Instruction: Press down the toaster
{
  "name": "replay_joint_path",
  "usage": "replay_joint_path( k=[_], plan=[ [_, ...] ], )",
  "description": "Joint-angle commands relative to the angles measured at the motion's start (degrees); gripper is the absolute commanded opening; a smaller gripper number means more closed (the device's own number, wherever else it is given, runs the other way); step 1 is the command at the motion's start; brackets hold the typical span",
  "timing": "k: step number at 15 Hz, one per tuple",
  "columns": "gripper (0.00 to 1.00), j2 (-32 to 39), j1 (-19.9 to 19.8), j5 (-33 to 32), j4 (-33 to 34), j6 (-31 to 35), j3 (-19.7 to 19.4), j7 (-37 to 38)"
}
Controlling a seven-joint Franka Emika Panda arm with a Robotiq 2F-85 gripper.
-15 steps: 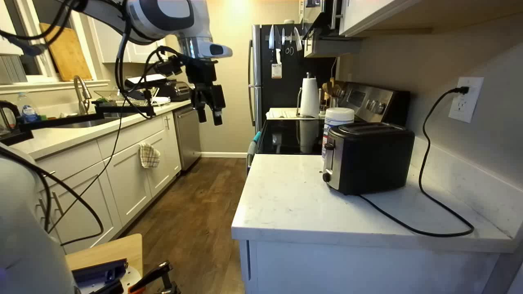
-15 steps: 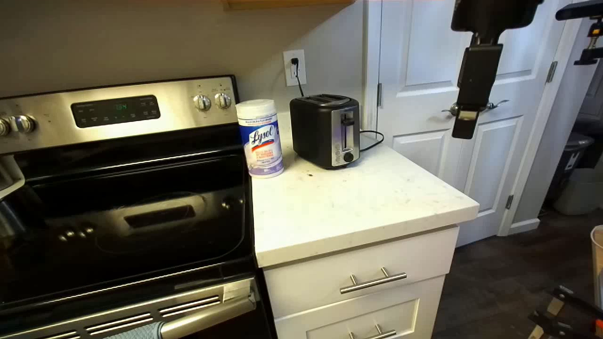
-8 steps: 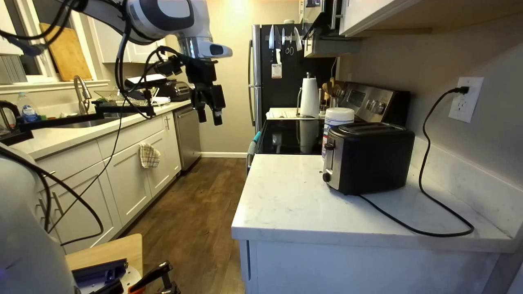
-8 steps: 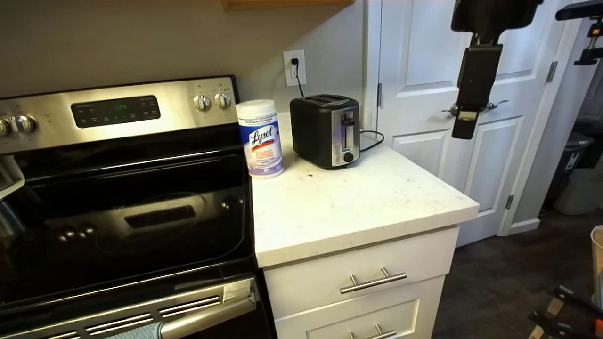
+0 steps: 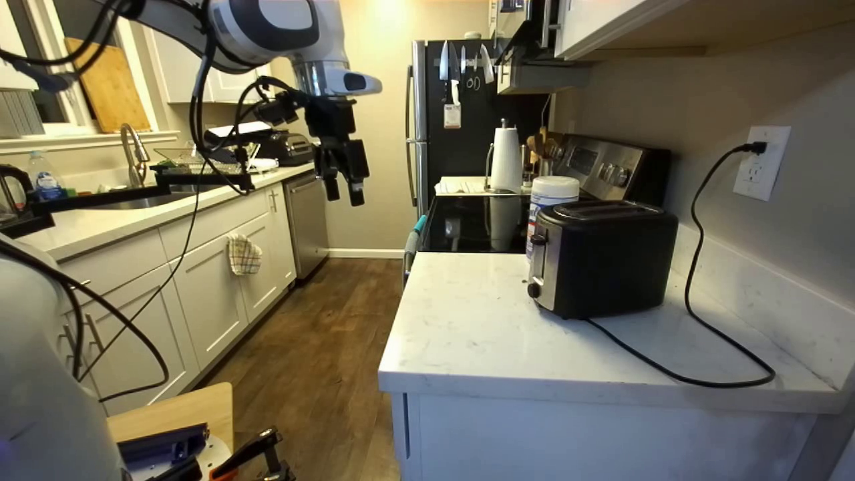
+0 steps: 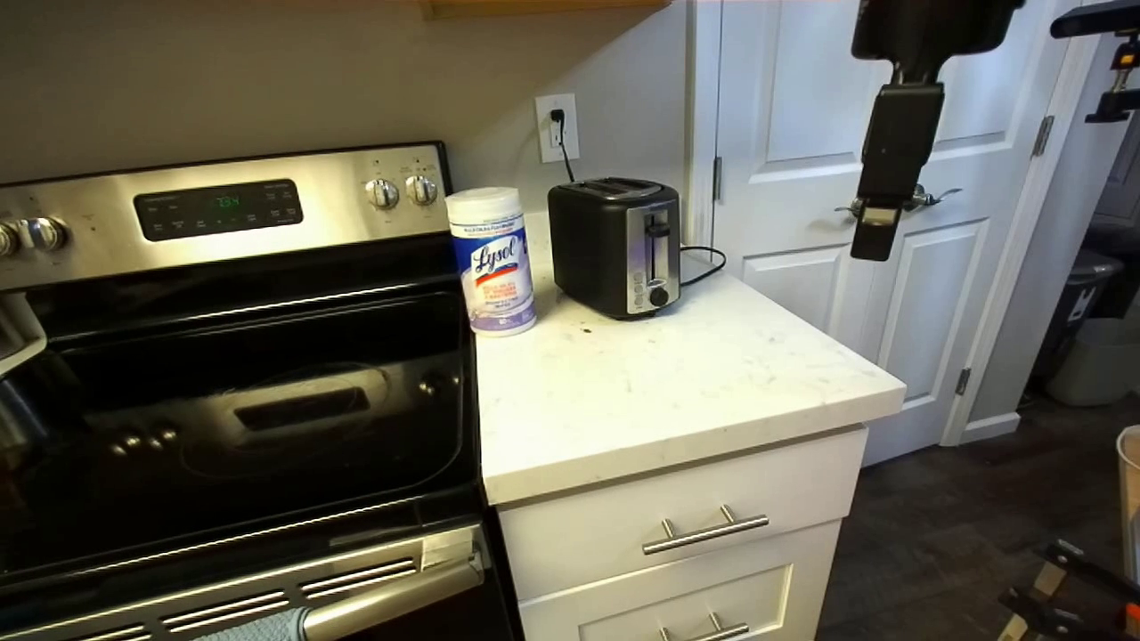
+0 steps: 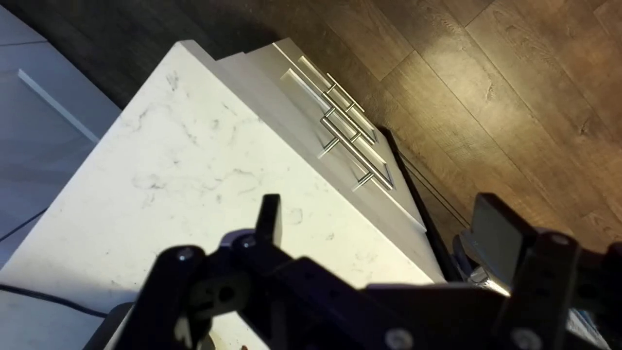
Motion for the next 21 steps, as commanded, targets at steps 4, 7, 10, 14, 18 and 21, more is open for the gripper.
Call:
replay_joint_path(
  k=[4, 7, 10, 14, 18, 21],
  plan=[
    [1.0, 2.28, -3.0, 0.52, -0.74, 7.04, -3.56, 3.79],
    [1.0, 5.99, -4.82, 0.65, 2.93, 9.65, -5.8, 3.3],
    [1.0, 10.96, -5.89, 0.35, 7.89, 10.86, -6.87, 3.84],
    [1.0, 17.79, -5.74, 0.71, 13.45, 11.79, -7.66, 3.32],
    [1.0, 19.16, -5.33, -0.08, 14.69, 11.09, -8.08, 2.74],
    [1.0, 20.52, -5.23, -0.07, 15.65, 11.07, -8.19, 2.74]
  ],
)
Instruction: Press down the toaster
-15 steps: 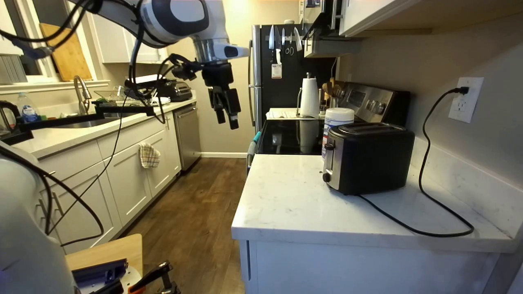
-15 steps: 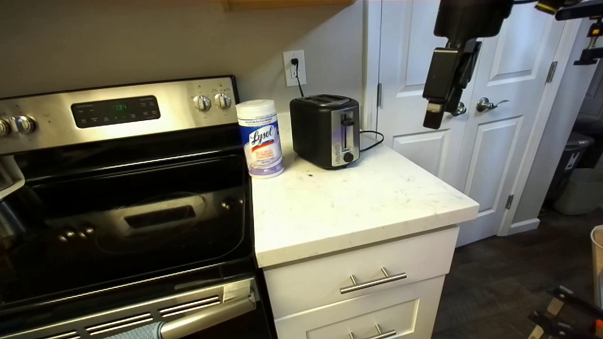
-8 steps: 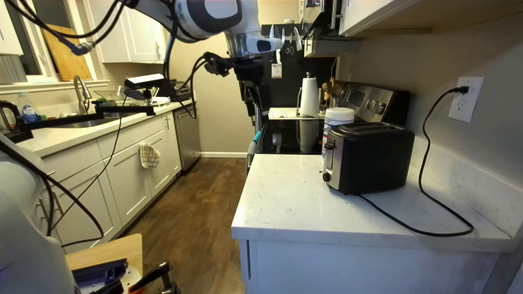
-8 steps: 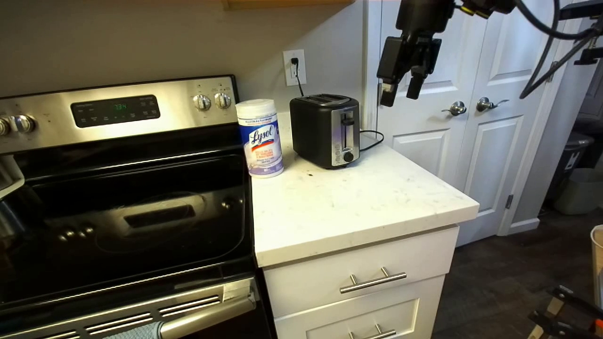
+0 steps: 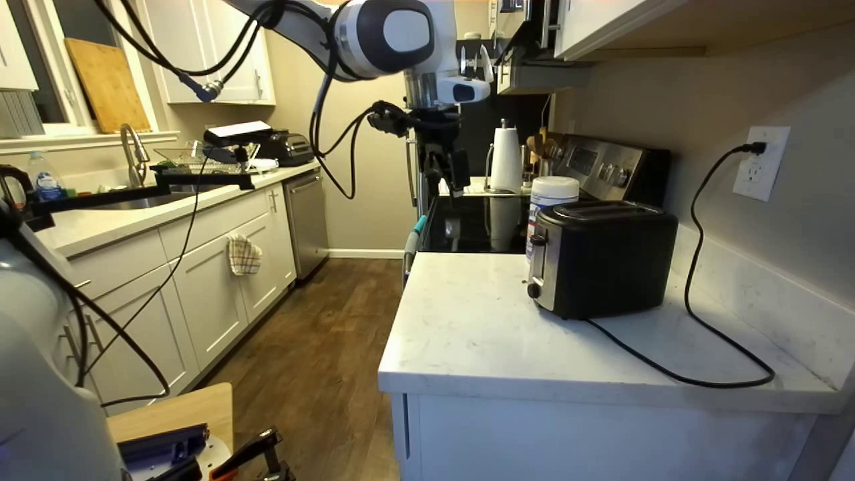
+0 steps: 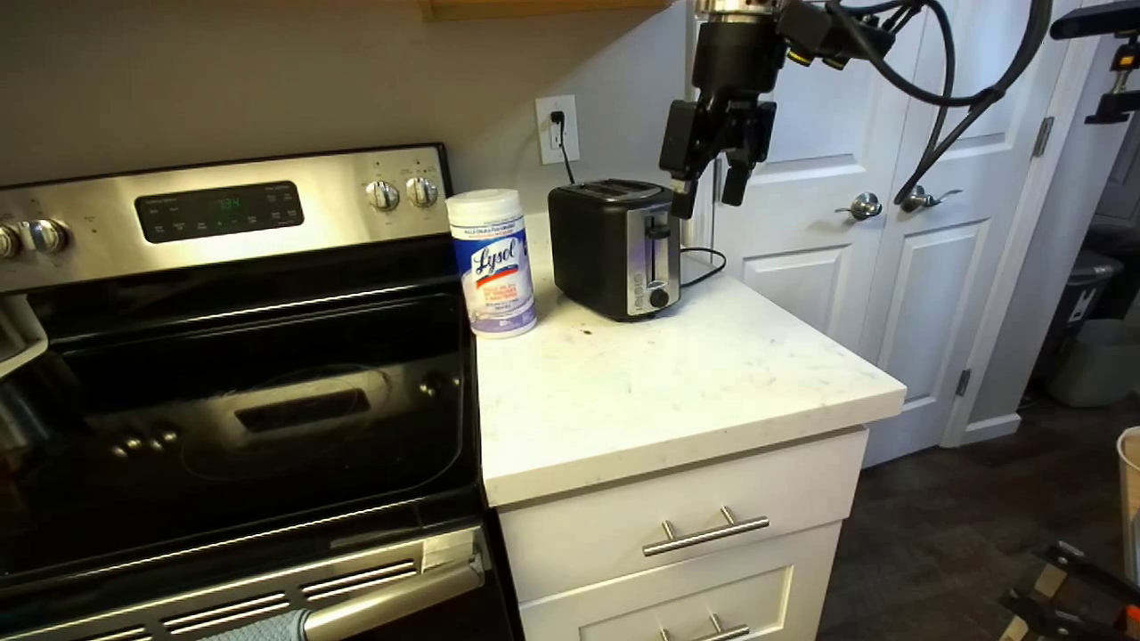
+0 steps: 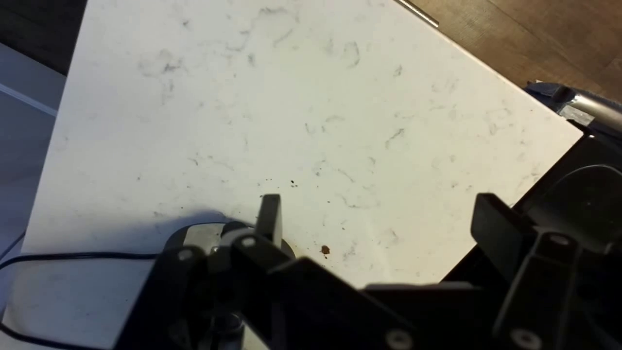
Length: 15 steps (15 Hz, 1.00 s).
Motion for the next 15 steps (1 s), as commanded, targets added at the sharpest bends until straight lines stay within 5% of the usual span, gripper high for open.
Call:
replay_joint_path(
  k=[1, 7, 15],
  plan=[
    [1.0, -0.09, 0.49, -0.07, 0.11, -0.13, -0.42, 0.05],
    [1.0, -0.71, 0.51, 0.24, -1.93, 1.61, -0.33, 1.44],
    [1.0, 2.41, -0.75, -8.47, -0.99, 5.7, -0.91, 11.65]
  ],
)
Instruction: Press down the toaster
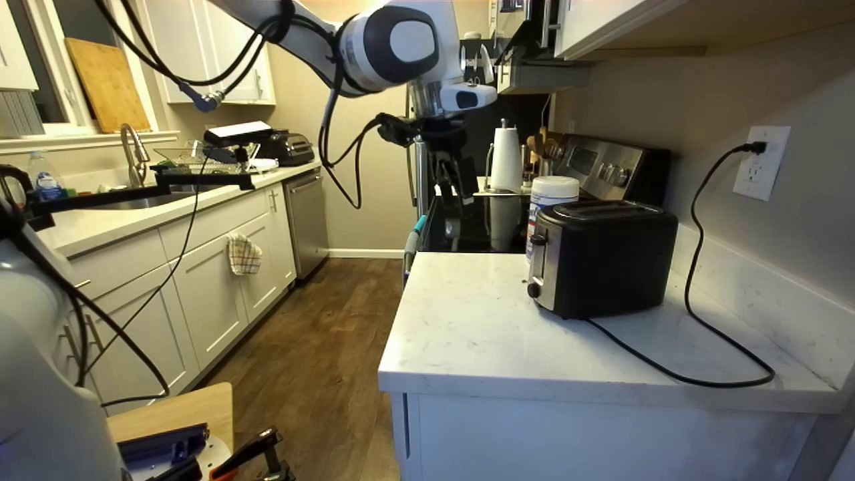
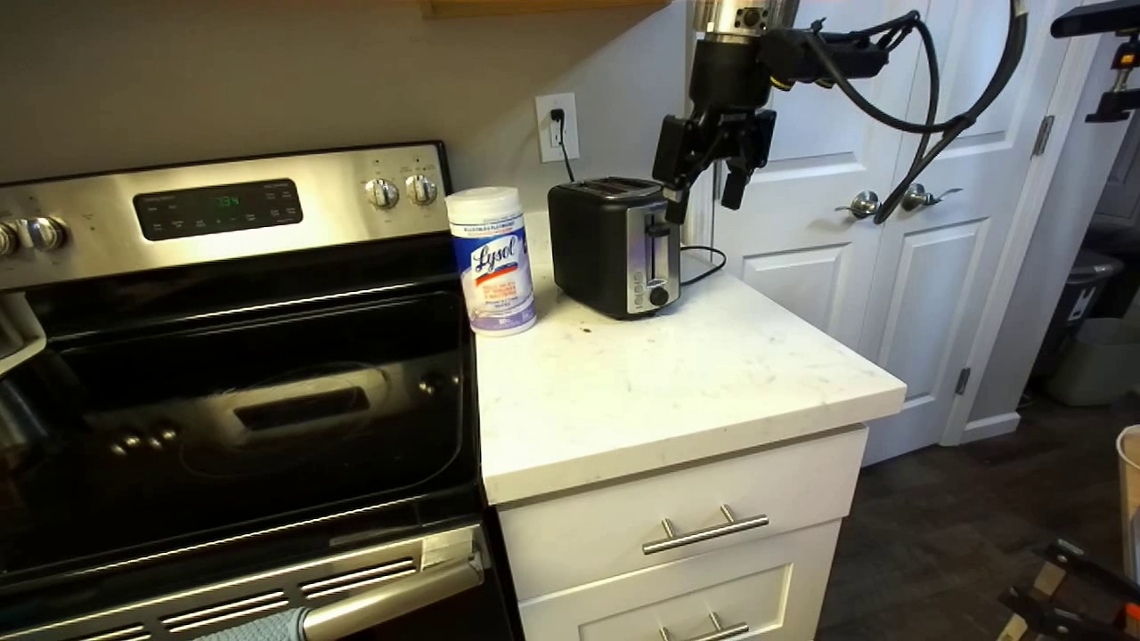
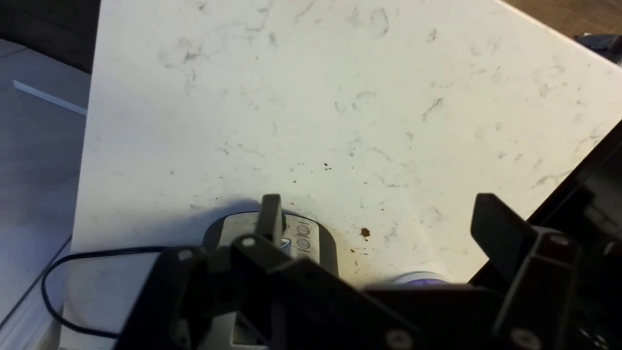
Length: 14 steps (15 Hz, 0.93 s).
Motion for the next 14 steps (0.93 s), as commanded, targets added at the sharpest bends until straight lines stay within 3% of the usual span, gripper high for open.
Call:
replay_joint_path(
  k=[1, 6, 14],
  plan=[
    [1.0, 1.55, -0.65, -4.29, 0.25, 1.51, -0.64, 4.38],
    [1.0, 5.41, -1.41, -5.91, 1.62, 2.01, -3.05, 5.25],
    [1.0, 10.61, -2.24, -0.71, 8.3, 2.88, -6.77, 2.92]
  ],
)
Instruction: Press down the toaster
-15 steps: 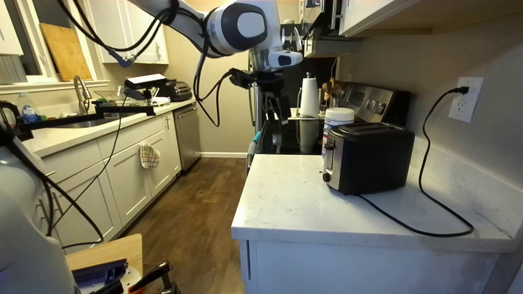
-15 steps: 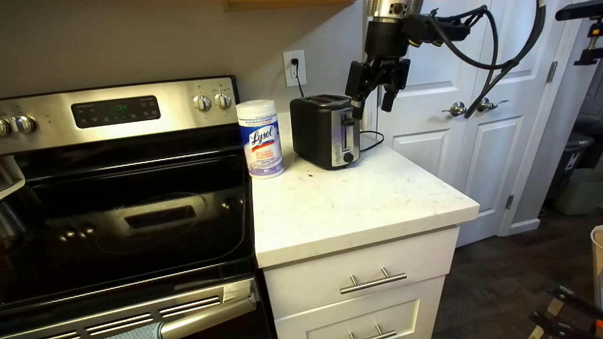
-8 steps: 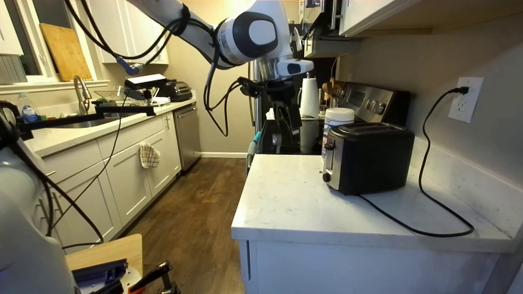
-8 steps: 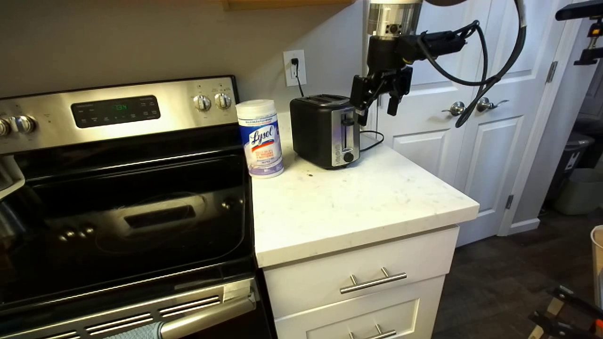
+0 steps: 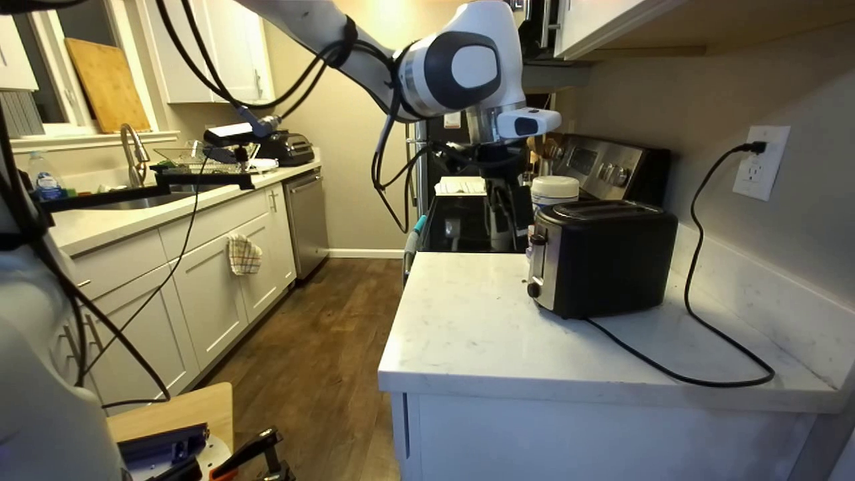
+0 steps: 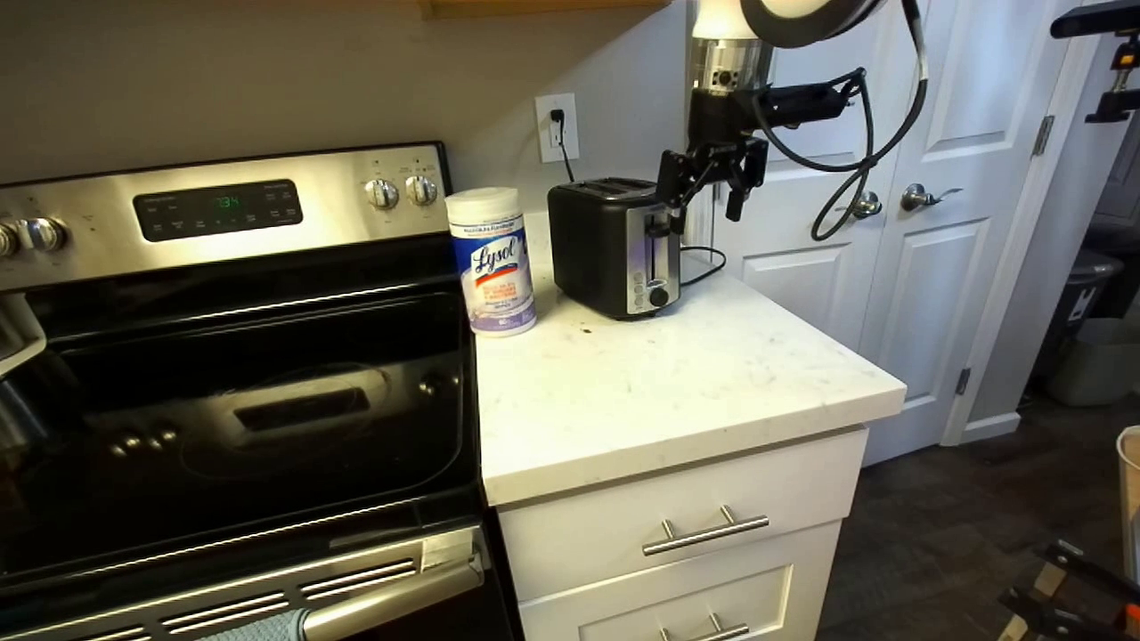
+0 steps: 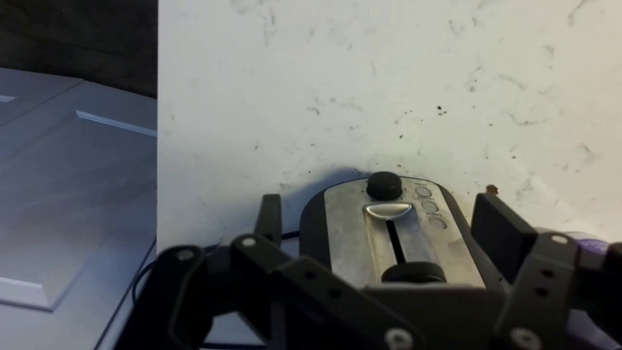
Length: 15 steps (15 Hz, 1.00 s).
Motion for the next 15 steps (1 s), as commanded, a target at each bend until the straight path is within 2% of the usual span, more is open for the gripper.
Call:
replay_joint_path(
  k=[1, 5, 6, 8, 15],
  plan=[
    [1.0, 1.31, -0.12, 2.81, 2.81, 1.52, -0.47, -0.87],
    [1.0, 3.14, 0.1, 2.99, 5.53, 3.17, -0.59, -0.15],
    [0.75, 3.79, 0.18, 2.96, 6.1, 3.95, -0.58, -0.17],
    [0.67, 4.72, 0.33, 3.28, 6.86, 5.01, -0.55, -0.25],
    [0.2, 6.82, 0.95, 3.92, 9.08, 5.7, -0.82, 0.07]
  ],
)
